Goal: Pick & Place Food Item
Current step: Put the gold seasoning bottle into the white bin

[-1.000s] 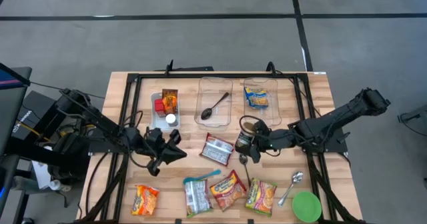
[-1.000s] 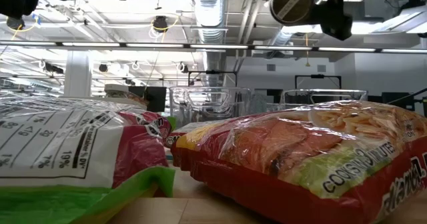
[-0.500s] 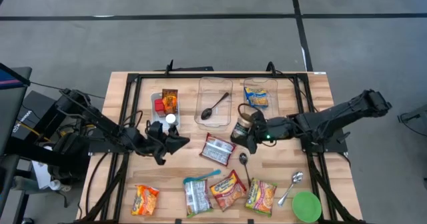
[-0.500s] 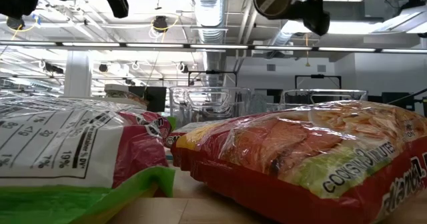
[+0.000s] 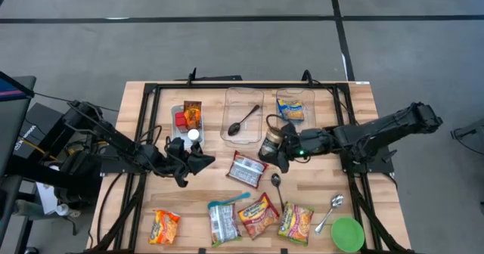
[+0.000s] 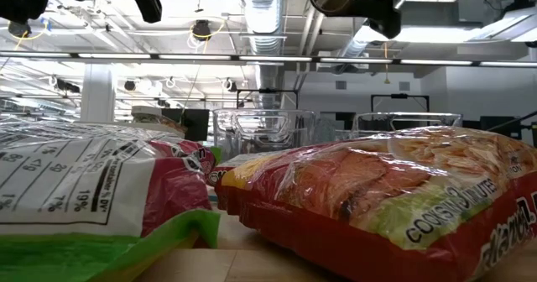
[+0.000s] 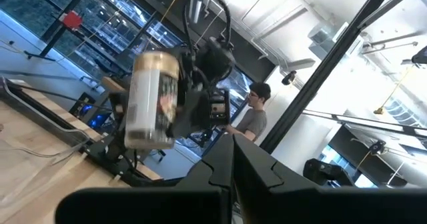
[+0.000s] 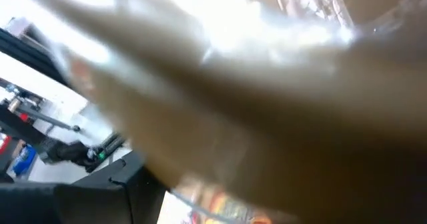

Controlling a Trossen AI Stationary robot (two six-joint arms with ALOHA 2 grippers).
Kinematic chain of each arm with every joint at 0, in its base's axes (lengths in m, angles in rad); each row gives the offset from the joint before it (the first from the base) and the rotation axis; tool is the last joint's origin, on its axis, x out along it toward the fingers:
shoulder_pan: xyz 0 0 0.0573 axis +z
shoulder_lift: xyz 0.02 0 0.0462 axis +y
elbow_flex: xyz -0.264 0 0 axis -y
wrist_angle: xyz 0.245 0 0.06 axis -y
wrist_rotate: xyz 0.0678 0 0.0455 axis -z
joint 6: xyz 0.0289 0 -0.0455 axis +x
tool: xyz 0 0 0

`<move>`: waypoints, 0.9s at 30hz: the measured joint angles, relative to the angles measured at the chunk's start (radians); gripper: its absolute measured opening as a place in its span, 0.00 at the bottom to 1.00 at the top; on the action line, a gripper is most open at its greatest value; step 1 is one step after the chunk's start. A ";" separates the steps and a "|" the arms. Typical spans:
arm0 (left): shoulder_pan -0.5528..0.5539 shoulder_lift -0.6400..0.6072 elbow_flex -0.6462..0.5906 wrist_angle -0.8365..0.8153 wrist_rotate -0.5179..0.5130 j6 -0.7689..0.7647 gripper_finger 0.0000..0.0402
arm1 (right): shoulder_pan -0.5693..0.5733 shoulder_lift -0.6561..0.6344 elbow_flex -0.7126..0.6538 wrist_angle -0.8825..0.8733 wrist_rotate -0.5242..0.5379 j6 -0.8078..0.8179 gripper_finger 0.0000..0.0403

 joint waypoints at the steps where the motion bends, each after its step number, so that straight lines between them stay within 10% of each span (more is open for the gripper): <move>1: 0.000 0.000 0.000 0.000 0.000 0.000 0.00 | 0.006 0.017 0.000 0.010 -0.001 0.004 0.70; 14: 0.000 -0.001 0.000 -0.070 0.011 -0.081 0.00 | 0.087 0.232 0.020 0.108 -0.065 0.032 0.70; 27: 0.109 0.000 0.169 -0.587 0.316 -0.265 0.00 | 0.090 0.371 0.235 -0.081 -0.156 -0.054 0.70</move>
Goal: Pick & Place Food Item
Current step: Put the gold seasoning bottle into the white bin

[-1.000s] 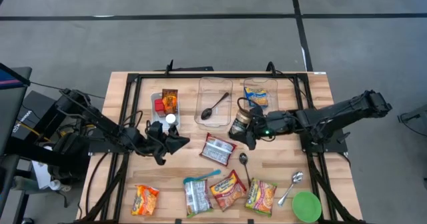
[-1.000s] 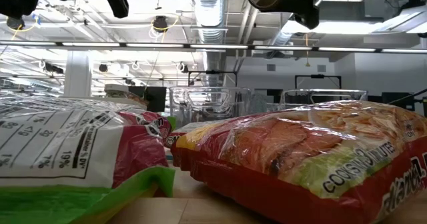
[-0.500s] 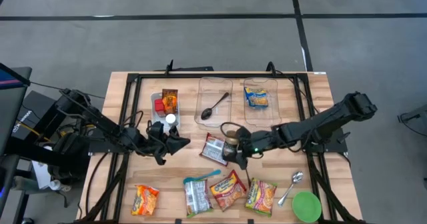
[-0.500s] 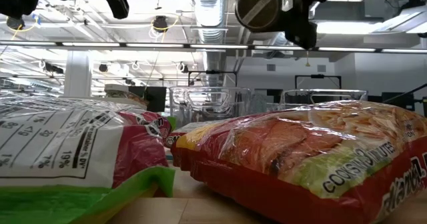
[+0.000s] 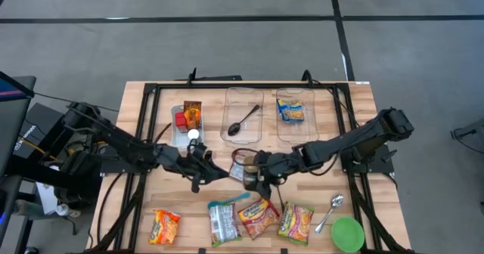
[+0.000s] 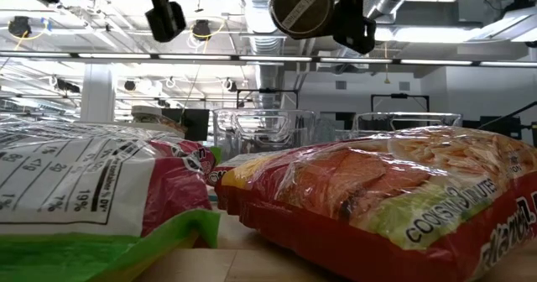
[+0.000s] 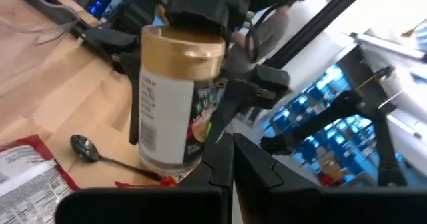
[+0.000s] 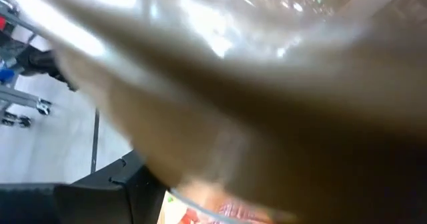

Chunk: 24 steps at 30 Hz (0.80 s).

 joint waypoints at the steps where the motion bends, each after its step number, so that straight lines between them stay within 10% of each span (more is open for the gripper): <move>1: 0.005 0.000 0.009 -0.019 0.005 0.000 0.00 | 0.002 0.009 0.008 -0.005 -0.005 0.000 0.70; 16: 0.011 0.000 0.018 -0.044 0.006 0.140 0.01 | 0.034 0.009 0.014 -0.007 -0.007 0.029 0.70; 24: 0.011 0.000 0.018 -0.044 0.070 0.123 0.24 | 0.034 0.009 0.014 -0.008 -0.007 0.034 0.70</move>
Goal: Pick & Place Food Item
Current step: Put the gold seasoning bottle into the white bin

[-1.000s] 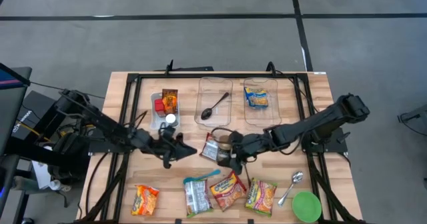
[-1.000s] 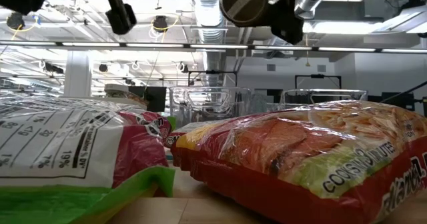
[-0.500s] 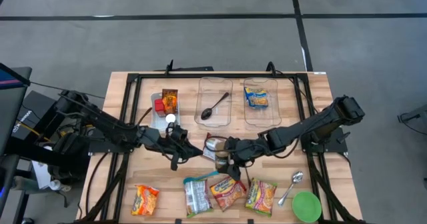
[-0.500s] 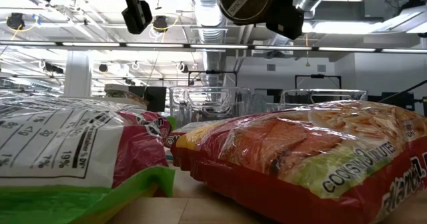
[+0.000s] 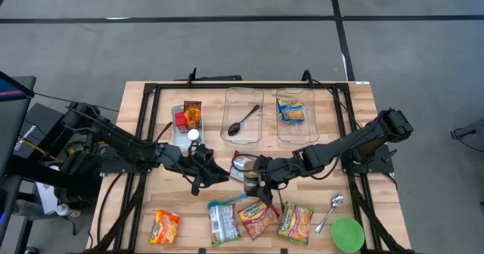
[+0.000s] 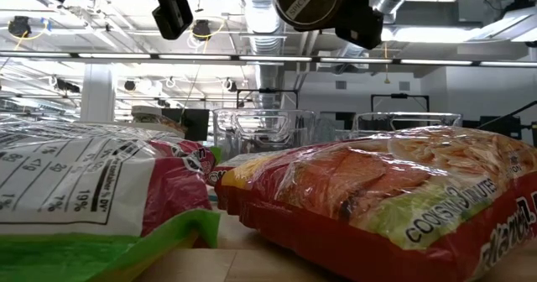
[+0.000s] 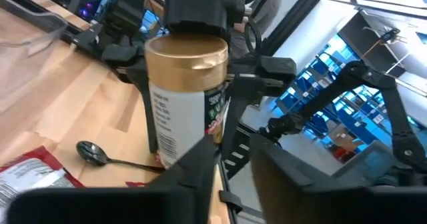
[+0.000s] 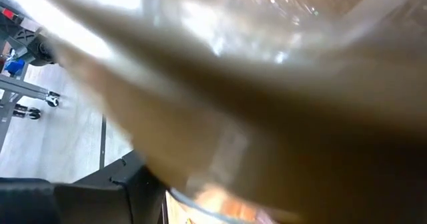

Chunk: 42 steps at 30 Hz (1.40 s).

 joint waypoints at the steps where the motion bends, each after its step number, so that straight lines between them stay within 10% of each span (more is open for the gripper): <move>1: 0.000 0.000 0.000 0.000 0.001 -0.010 0.29 | 0.000 0.000 0.000 0.000 0.000 0.000 0.70; 15: 0.015 0.000 -0.001 -0.015 -0.063 -0.040 0.92 | 0.000 0.000 0.000 0.009 0.000 0.000 0.70; 42: 0.078 0.153 0.017 0.183 -0.025 -0.037 0.94 | -0.055 0.000 -0.002 0.056 -0.057 0.010 0.70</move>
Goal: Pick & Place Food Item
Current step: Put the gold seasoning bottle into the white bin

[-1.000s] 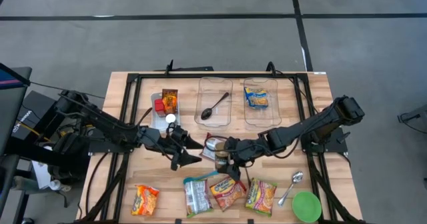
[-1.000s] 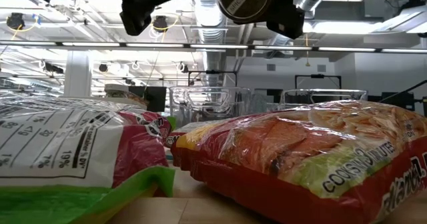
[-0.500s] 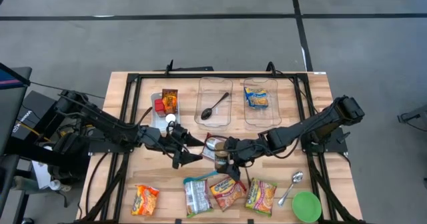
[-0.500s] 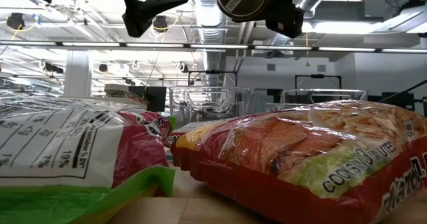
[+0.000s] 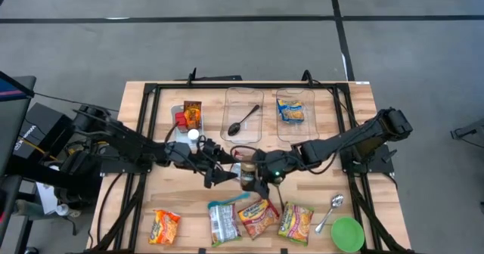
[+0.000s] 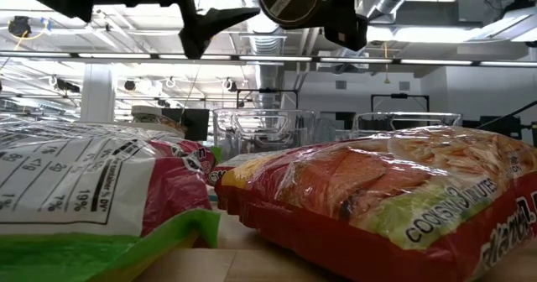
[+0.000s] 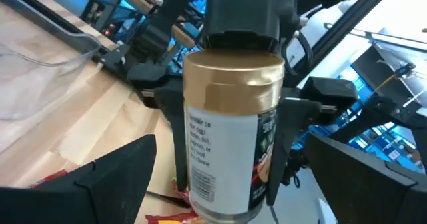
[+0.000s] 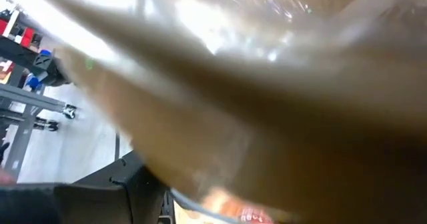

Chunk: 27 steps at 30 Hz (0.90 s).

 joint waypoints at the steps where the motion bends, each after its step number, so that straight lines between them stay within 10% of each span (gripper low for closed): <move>1: 0.000 0.012 0.013 -0.004 0.008 0.000 0.94 | 0.000 0.000 0.000 0.001 -0.006 0.001 0.70; 27: 0.045 0.147 0.269 -0.227 0.162 0.042 0.93 | 0.016 0.000 0.000 -0.025 -0.074 0.041 0.70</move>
